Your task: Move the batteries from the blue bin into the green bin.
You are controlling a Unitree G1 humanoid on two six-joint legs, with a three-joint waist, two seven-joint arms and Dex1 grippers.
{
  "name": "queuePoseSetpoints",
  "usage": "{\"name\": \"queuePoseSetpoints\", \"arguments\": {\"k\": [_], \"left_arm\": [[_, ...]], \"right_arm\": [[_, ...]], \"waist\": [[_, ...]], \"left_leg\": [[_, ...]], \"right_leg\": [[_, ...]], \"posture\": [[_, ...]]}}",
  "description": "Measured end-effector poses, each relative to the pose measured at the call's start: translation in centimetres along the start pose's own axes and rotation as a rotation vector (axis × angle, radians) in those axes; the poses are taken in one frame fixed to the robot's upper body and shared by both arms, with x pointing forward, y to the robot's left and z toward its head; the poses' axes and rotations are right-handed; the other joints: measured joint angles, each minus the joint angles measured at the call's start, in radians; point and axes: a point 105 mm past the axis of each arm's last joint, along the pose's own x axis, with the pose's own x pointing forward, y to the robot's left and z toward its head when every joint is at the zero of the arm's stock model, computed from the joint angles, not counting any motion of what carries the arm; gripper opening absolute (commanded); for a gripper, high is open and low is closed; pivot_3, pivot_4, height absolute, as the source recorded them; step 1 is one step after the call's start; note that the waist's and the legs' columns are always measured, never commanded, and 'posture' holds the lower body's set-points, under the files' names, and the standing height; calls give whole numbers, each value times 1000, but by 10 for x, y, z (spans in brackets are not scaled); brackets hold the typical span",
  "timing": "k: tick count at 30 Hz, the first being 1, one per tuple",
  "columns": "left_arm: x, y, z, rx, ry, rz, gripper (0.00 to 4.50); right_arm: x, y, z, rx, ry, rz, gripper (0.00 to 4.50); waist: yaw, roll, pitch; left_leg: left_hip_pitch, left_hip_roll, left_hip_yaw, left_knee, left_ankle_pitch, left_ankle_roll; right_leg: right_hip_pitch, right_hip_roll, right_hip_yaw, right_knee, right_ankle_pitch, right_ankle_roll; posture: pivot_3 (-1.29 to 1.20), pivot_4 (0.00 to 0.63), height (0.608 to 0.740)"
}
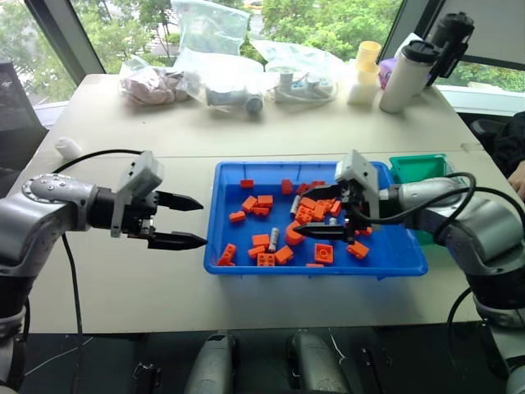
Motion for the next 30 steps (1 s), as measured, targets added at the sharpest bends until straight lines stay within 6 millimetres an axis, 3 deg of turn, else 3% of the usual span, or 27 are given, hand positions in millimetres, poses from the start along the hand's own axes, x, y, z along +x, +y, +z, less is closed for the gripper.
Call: {"name": "queuePoseSetpoints", "arguments": {"k": [8, 13, 18, 30], "left_arm": [[-1, -15, -8, 1, 15, 28, 4500], [1, -15, -7, -5, -9, 56, 4500], [2, -13, -7, -14, -26, 77, 4500], [7, -10, -4, -22, -67, 102, 4500]], "right_arm": [[44, 17, -25, -33, 122, 89, 4475], [59, 4, -27, -16, 144, 30, 4475], [61, -5, -29, -6, 162, 2, 4475], [64, 0, -34, -33, 208, 44, 4475]], "waist": [[-6, 0, 0], [-6, 0, 0], [-5, 0, 0], [-6, 0, 0]], "left_leg": [[6, 2, 0, 0, 0, 0], [7, 2, 0, 0, 0, 0], [7, 1, 0, 0, 0, 0], [7, 2, 0, 0, 0, 0]], "right_leg": [[5, 2, 0, 1, 0, 0], [5, 2, 0, 1, 0, 0], [5, 2, 0, 1, 0, 0], [5, 2, 0, 2, 0, 0]], "posture": [[0, 150, 740], [0, 150, 740], [0, 150, 740], [0, 150, 740]]}}
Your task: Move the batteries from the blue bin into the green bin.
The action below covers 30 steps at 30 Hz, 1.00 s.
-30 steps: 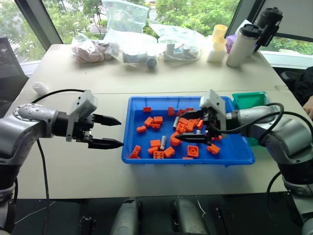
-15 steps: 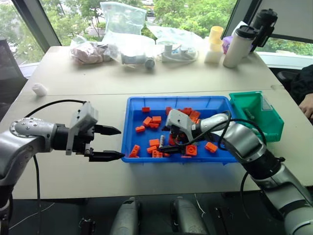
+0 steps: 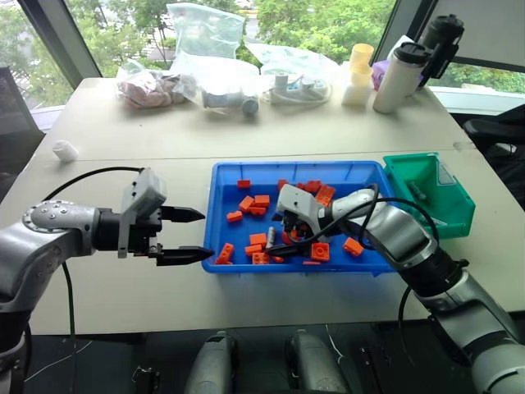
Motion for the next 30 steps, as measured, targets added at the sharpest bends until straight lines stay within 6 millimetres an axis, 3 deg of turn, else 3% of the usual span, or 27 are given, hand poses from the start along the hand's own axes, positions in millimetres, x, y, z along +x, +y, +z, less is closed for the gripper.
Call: {"name": "queuePoseSetpoints", "arguments": {"k": [5, 9, 19, 22, 25, 30], "left_arm": [[2, 1, 1, -5, -13, 9, 4500], [2, 3, 0, -13, -11, 27, 4500], [6, 0, 2, -17, -33, 26, 4500], [7, 1, 3, -17, -36, 33, 4500], [8, 2, 6, -6, -43, 31, 4500], [9, 3, 6, -10, -41, 25, 4500]], "right_arm": [[6, -3, 3, -24, 1, 1, 4475], [10, -7, -8, -26, 49, -11, 4475], [7, -7, -11, -27, 60, -5, 4475], [7, -6, -12, -28, 62, -6, 3608], [7, -6, -13, -25, 61, -7, 2217], [8, -6, -11, -22, 49, -9, 2192]], "waist": [[-1, 0, 0], [0, 0, 0], [0, 0, 0], [0, 0, 0], [0, 0, 0], [0, 0, 0]], "left_leg": [[1, 0, 0, 0, 0, 0], [1, 0, 0, 0, 0, 0], [2, 0, 0, 0, 0, 0], [2, 0, 0, 0, 0, 0], [2, 0, 0, 0, 0, 0], [2, 0, 0, 0, 0, 0]], "right_leg": [[1, 0, 0, 0, 0, 0], [1, 0, 0, 0, 0, 0], [1, 0, 0, 0, 0, 0], [1, 0, 0, 0, 0, 0], [1, 0, 0, 0, 0, 0], [2, 0, 0, 0, 0, 0]], "posture": [[0, 150, 740], [0, 150, 740], [0, 150, 740], [0, 150, 740], [0, 150, 740], [0, 150, 740]]}}
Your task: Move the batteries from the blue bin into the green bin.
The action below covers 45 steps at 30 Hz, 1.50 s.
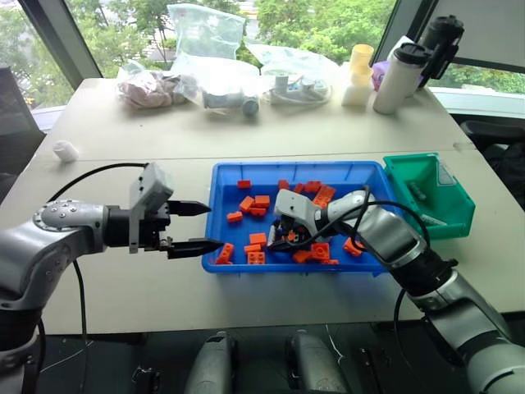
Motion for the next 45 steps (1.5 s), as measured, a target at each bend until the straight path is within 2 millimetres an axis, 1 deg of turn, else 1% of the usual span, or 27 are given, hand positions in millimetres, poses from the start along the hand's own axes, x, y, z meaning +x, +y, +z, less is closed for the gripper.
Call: {"name": "queuePoseSetpoints", "arguments": {"k": [3, 5, 7, 9, 11, 13, 15, 17, 19, 20, 22, 24, 25, 27, 28, 30, 33, 36, 40, 41, 42, 43, 44, 45], "left_arm": [[1, 1, -1, -7, 1, -3, 4500], [2, 1, 1, 0, 0, -8, 4500], [2, 1, 2, 4, -1, -13, 4500], [2, 1, 5, 14, -6, -20, 4500], [2, 4, 6, 15, -8, -16, 4500], [3, 6, 5, 12, -8, -18, 4500], [9, 6, 5, 14, -17, -39, 4500], [13, 5, 7, 23, -21, -57, 4500], [16, 7, 11, 39, -35, -67, 4500], [19, 8, 15, 51, -52, -73, 4500], [33, 8, 26, 86, -98, -104, 4500], [48, 7, 34, 116, -139, -134, 4500], [55, 8, 39, 128, -157, -144, 4500], [69, 9, 47, 163, -184, -164, 4500], [78, 7, 52, 191, -189, -188, 4500], [92, 1, 57, 235, -191, -241, 4500], [107, -3, 60, 272, -185, -300, 4500], [113, -3, 59, 307, -167, -322, 4500], [114, 6, 54, 305, -147, -312, 4500], [114, 8, 53, 303, -143, -309, 4500], [113, 9, 52, 301, -141, -307, 4500], [113, 10, 52, 300, -138, -302, 4500], [112, 11, 52, 300, -135, -294, 4500], [110, 14, 52, 301, -133, -280, 4500]], "right_arm": [[-2, -4, 2, 8, -16, -29, 2192], [-13, -15, 10, 39, -71, -89, 2192], [-31, -30, 25, 77, -166, -175, 2192], [-57, -44, 41, 105, -256, -271, 2192], [-73, -46, 50, 93, -301, -317, 2192], [-73, -39, 48, 104, -310, -312, 2192], [-69, -32, 38, 169, -314, -300, 2192], [-74, -35, 31, 232, -324, -341, 2192], [-99, -48, 29, 267, -357, -450, 2192], [-116, -54, 27, 274, -371, -521, 2192], [-158, -65, 18, 287, -388, -684, 2192], [-196, -69, 4, 302, -374, -837, 2192], [-209, -68, -6, 311, -348, -891, 2192], [-224, -64, -28, 354, -285, -959, 2192], [-229, -60, -42, 387, -245, -988, 2192], [-231, -55, -63, 440, -185, -1019, 2192], [-235, -53, -82, 496, -135, -1082, 2192], [-238, -56, -96, 555, -116, -1135, 2192], [-233, -62, -112, 633, -117, -1158, 2192], [-232, -64, -117, 648, -111, -1164, 3221], [-232, -65, -120, 657, -106, -1169, 3646], [-232, -67, -123, 664, -100, -1174, 4176], [-231, -68, -125, 666, -95, -1179, 4414], [-233, -70, -129, 664, -84, -1195, 4414]], "waist": [[0, 0, 0], [0, 0, 0], [2, 0, 0], [2, 0, 0], [2, 0, 0], [1, 0, 0], [2, 0, 0], [2, 0, 0], [4, 0, 0], [8, 0, 0], [21, 0, 0], [28, 0, 0], [29, 0, 0], [28, -1, 0], [27, -1, 0], [17, 0, 0], [0, 1, -1], [-6, 1, -1], [0, 1, -1], [1, 1, -1], [3, 1, -1], [5, 1, -1], [5, 1, -1], [5, 1, -1]], "left_leg": [[0, 0, 0, 0, 0, 0], [0, 0, 0, 0, 0, 0], [0, 0, 0, 0, 0, 0], [0, 0, 0, 0, 0, 0], [0, 0, 0, 0, 0, 0], [0, 0, 0, -1, 0, 0], [0, 0, 0, -1, 0, 0], [-1, -1, 0, 0, 0, 0], [-1, -1, 0, 0, 0, 0], [-1, -1, 0, 0, 0, 0], [-1, -2, 0, 0, 0, 0], [-1, -3, 0, 0, 0, 0], [-1, -3, 0, 0, 0, 0], [-1, -3, 0, 0, 0, 0], [-1, -3, 0, 0, 0, 0], [0, -4, 1, 0, 0, 0], [1, -3, 1, -1, 0, 0], [3, -2, 2, -1, 0, 0], [3, -2, 2, -1, 0, 0], [3, -2, 2, -1, 0, 0], [2, -2, 2, -1, 0, 0], [2, -2, 1, -1, 0, 0], [2, -2, 1, -1, 0, 0], [2, -2, 1, -1, 0, 0]], "right_leg": [[0, 0, 0, 0, 0, 0], [0, 0, 0, 0, 0, 0], [0, 0, 0, 0, 0, 0], [0, 0, 0, 0, 0, 0], [0, 0, 0, 0, 0, 0], [0, 0, 0, 0, 0, 0], [0, 0, 0, 0, 0, 0], [0, -1, 0, 0, 0, 0], [0, -1, 0, 0, 0, 0], [0, -1, 0, 0, 0, 0], [1, -1, 0, -1, 0, 0], [1, -1, 0, -1, 0, 0], [1, -2, 0, -2, 0, 0], [1, -1, 0, -2, 0, 0], [1, -1, 1, -2, 0, 0], [1, 0, 2, -1, 0, 0], [1, 2, 2, 0, 0, 0], [1, 3, 4, 1, 0, 0], [1, 2, 4, 1, 0, 0], [2, 2, 4, 1, 0, 0], [1, 1, 4, 1, 0, 0], [1, 1, 4, 1, 0, 0], [1, 1, 4, 1, 0, 0], [1, 1, 4, 1, 0, 0]], "posture": [[0, 150, 740], [0, 150, 740], [0, 150, 740], [0, 150, 740], [0, 150, 740], [0, 150, 740], [0, 150, 740], [0, 150, 740], [0, 150, 740], [0, 150, 740], [0, 150, 740], [0, 150, 740], [0, 150, 740], [0, 150, 740], [0, 150, 740], [0, 150, 740], [0, 150, 740], [0, 150, 740], [0, 150, 740], [0, 150, 740], [0, 150, 740], [0, 150, 740], [0, 150, 740], [0, 150, 740]]}}
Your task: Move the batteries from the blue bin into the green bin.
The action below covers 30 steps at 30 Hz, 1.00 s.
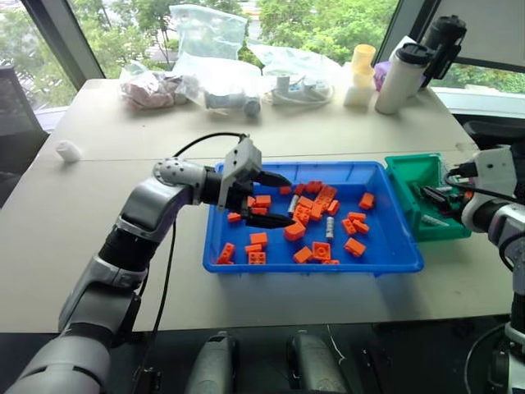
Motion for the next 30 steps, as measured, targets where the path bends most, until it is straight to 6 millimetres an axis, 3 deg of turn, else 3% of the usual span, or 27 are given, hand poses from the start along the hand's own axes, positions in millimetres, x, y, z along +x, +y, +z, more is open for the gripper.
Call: {"name": "queuePoseSetpoints", "arguments": {"k": [3, 6, 8, 11, 14, 16, 18, 20, 24, 30], "left_arm": [[-11, 6, 1, 4, 7, 46, 4500], [-25, 10, -3, -16, 20, 96, 4500], [-29, 11, -5, -29, 30, 107, 4500], [-39, 5, -4, -57, 34, 102, 4500], [-53, -13, -9, -75, 100, 58, 4500], [-58, -24, -14, -88, 136, 25, 4500], [-61, -30, -17, -101, 159, 11, 4500], [-61, -33, -16, -104, 165, 9, 4500], [-64, -30, -10, -99, 143, 48, 4500], [-63, -24, -10, -104, 127, 104, 4500]], "right_arm": [[1, -10, 1, -24, -3, -46, 4414], [-2, -10, 21, -52, -70, -46, 4414], [-7, 6, 46, -60, -160, 35, 4414], [-23, 61, 74, -43, -251, 305, 4414], [-37, 131, 57, -38, -172, 608, 4414], [-38, 156, 31, -9, -52, 699, 4414], [-37, 164, 7, -18, 57, 704, 4414], [-36, 167, -2, -16, 97, 695, 4414], [-34, 176, -3, -1, 94, 700, 4414], [-27, 212, 4, -122, -1, 773, 4414]], "waist": [[-2, 0, 0], [-8, 1, 0], [-9, 1, 0], [-10, 1, 0], [-8, 0, 0], [2, 1, 0], [17, 1, 0], [21, 1, 0], [16, 0, 0], [-10, 0, 0]], "left_leg": [[0, 0, 0, 0, 0, 0], [1, 1, 0, 0, 0, 0], [1, 2, 0, 0, 0, 0], [0, 3, -1, 0, 0, 0], [0, 4, -2, -1, 0, 0], [-1, 2, -2, 0, 0, 0], [-2, 0, -2, 1, 0, 0], [-3, -1, -2, 2, 0, 0], [-2, 0, -2, 2, 0, 0], [-2, 1, -3, 1, 0, 0]], "right_leg": [[0, 0, 0, 0, 0, 0], [0, 1, 0, 0, 0, 0], [0, 2, 0, 1, 0, 0], [0, 3, 0, 0, 0, 0], [0, 3, -1, 0, 0, 0], [0, 1, -2, 0, 0, 0], [0, -1, -2, -1, 0, 0], [1, -2, -1, -2, 0, 0], [0, -1, -2, -2, 0, 0], [0, 1, -2, -1, 0, 0]], "posture": [[0, 150, 740], [0, 150, 740], [0, 150, 740], [0, 150, 740], [0, 150, 740], [0, 150, 740], [0, 150, 740], [0, 150, 740], [0, 150, 740], [0, 150, 740]]}}
